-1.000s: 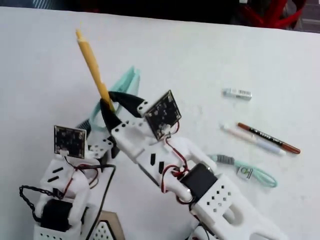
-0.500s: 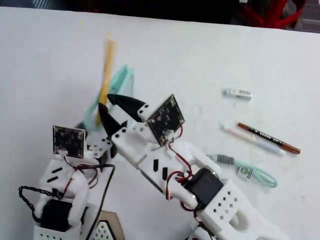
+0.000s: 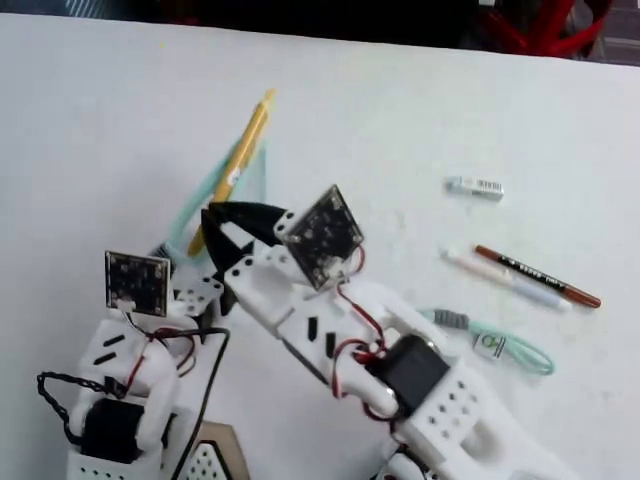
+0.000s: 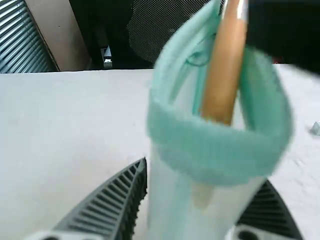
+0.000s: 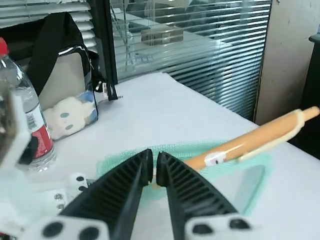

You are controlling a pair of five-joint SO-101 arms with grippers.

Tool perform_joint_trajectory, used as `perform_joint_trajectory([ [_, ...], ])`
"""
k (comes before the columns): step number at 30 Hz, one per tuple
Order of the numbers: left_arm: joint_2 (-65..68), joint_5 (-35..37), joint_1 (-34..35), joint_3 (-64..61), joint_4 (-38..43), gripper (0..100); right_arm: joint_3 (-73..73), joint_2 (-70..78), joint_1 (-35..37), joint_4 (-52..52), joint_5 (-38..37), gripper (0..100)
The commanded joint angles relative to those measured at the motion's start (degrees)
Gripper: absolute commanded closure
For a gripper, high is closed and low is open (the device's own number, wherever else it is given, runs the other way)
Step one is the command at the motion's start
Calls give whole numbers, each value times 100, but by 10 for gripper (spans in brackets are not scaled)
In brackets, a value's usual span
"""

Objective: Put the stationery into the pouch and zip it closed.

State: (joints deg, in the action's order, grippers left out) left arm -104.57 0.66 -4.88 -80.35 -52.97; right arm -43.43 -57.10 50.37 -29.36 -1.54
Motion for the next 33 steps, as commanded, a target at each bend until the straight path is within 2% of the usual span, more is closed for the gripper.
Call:
perform_joint_trajectory([
  [1,-13,9,31,26,141,714,659,-541,-418,-101,-44,975],
  [4,-13,9,22,26,141,714,941,-488,-1182,189,-35,978],
  [7,-13,9,13,26,132,714,1213,180,-1736,435,44,979],
  [15,-13,9,13,26,105,714,2963,3002,-2475,435,879,979],
  [24,-13,9,31,26,114,714,4097,4637,-2879,84,1143,979],
  [33,-13,9,13,26,132,714,4185,5103,-2457,22,1090,979],
])
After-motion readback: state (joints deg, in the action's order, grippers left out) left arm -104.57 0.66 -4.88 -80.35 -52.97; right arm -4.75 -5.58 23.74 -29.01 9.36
